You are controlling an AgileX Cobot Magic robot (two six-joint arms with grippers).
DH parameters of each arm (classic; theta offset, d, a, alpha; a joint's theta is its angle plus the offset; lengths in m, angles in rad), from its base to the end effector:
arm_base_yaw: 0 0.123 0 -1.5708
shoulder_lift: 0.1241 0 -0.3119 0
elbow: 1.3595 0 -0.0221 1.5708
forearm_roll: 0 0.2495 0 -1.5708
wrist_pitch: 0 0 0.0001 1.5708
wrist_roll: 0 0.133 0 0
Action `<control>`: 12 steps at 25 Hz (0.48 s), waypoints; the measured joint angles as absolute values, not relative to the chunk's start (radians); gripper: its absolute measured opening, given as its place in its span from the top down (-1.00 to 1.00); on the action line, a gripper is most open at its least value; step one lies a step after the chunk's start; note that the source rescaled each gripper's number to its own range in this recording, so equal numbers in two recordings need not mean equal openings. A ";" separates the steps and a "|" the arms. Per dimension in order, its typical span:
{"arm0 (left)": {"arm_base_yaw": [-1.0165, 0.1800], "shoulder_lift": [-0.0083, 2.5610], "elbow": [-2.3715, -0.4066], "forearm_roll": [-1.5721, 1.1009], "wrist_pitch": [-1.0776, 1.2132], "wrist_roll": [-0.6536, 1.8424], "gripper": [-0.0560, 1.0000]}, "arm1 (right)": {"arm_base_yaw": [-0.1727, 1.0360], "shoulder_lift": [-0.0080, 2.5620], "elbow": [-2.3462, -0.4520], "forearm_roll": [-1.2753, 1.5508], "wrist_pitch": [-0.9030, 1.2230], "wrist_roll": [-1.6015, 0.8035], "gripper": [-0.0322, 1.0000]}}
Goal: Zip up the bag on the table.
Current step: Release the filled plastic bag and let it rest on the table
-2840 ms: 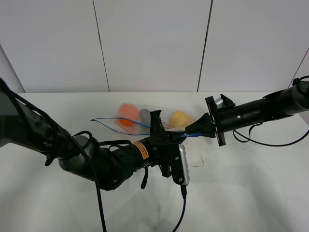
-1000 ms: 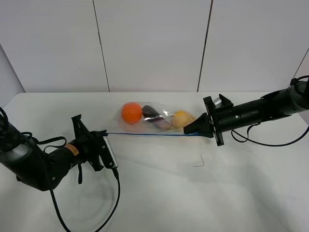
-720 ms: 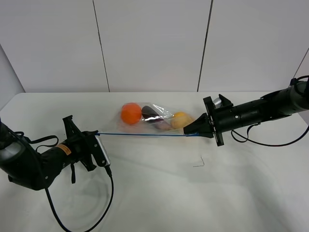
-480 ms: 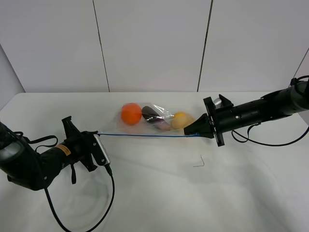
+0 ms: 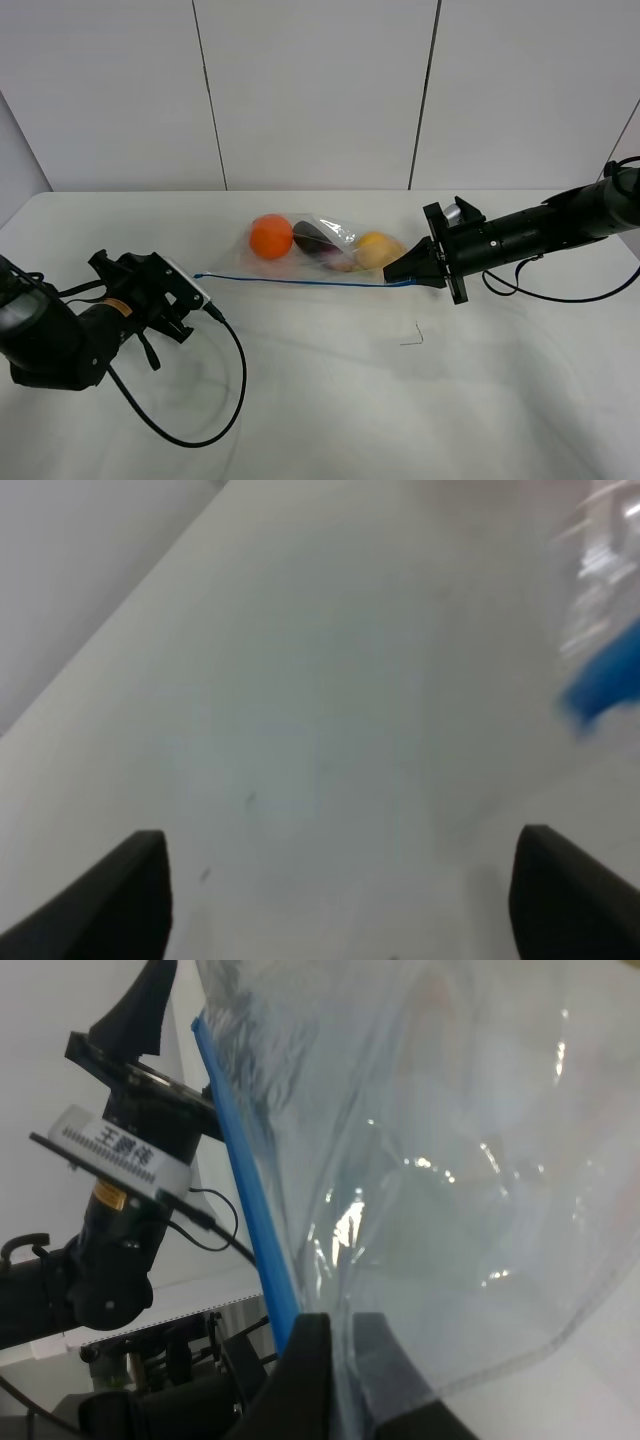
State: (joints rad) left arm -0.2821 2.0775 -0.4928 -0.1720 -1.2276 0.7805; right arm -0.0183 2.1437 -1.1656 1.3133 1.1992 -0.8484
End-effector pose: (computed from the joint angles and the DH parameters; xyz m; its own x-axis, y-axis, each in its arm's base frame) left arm 0.3427 -0.0770 0.0920 -0.1124 0.7117 -0.6934 0.2665 0.6938 0.6690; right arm 0.3822 0.1129 0.1247 -0.9981 0.0594 -0.0155 0.0117 0.4317 0.9020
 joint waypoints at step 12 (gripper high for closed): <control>-0.282 2.077 -0.493 -0.309 -1.228 0.724 -1.00 | -0.018 2.144 -1.166 1.313 1.200 -0.846 0.94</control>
